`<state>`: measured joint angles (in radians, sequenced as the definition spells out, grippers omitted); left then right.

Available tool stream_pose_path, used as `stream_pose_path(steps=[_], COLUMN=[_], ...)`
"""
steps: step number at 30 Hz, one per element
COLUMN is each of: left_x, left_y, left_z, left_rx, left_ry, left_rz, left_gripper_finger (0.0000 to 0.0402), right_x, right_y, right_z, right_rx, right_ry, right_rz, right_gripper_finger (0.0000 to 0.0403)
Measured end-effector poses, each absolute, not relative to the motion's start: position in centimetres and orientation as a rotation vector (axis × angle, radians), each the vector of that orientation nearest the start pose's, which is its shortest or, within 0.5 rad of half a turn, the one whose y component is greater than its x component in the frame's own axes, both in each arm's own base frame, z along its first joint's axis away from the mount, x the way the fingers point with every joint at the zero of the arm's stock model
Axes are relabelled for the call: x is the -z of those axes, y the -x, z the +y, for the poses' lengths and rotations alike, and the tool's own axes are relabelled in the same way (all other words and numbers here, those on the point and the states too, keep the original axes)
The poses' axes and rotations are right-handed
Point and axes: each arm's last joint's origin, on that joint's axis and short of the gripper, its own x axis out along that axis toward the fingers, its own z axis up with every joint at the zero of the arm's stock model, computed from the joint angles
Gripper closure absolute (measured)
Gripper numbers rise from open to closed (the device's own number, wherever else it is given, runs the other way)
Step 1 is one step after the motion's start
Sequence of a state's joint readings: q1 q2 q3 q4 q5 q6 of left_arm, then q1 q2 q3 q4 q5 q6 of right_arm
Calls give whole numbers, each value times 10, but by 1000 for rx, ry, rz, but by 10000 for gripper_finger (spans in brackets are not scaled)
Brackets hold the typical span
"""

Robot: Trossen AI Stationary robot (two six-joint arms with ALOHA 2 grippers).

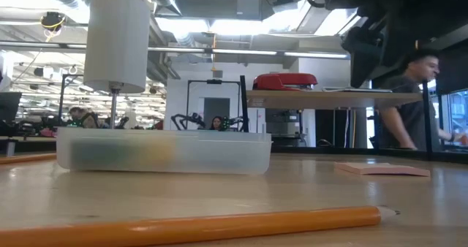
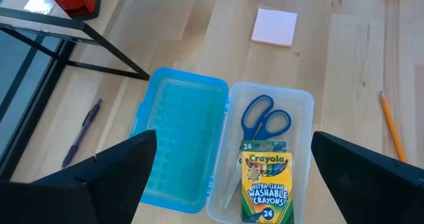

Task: Pack school essentials
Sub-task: Put the pink sticky notes into the blue supply box

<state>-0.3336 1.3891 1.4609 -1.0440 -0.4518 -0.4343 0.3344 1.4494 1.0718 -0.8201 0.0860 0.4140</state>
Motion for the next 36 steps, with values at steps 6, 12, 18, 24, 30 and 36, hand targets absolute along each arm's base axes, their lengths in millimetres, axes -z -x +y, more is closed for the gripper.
stream_pose_path(steps=[6,12,18,24,30,36], left_x=[-363,-363,-363,-363,-363,-363], left_y=[-255,-255,-255,-255,-255,-255], left_z=[-75,-75,-75,-75,-75,-75], left_rx=[-298,-298,-298,-298,-298,-298], left_ry=[32,32,33,33,33,34], left_rz=[849,849,848,847,847,847], left_gripper_finger=[5,5,5,5,5,5], right_x=[-241,-234,-213,-195,-177,-166], right_y=[-258,-258,-257,-252,-245,-241], right_z=[87,89,89,87,83,73], right_rx=[27,16,-24,-9,7,19], right_ry=[-129,-63,-36,-53,-13,11], right_rz=[1202,1210,1202,1209,1206,1226], right_gripper_finger=[3,3,3,3,3,3])
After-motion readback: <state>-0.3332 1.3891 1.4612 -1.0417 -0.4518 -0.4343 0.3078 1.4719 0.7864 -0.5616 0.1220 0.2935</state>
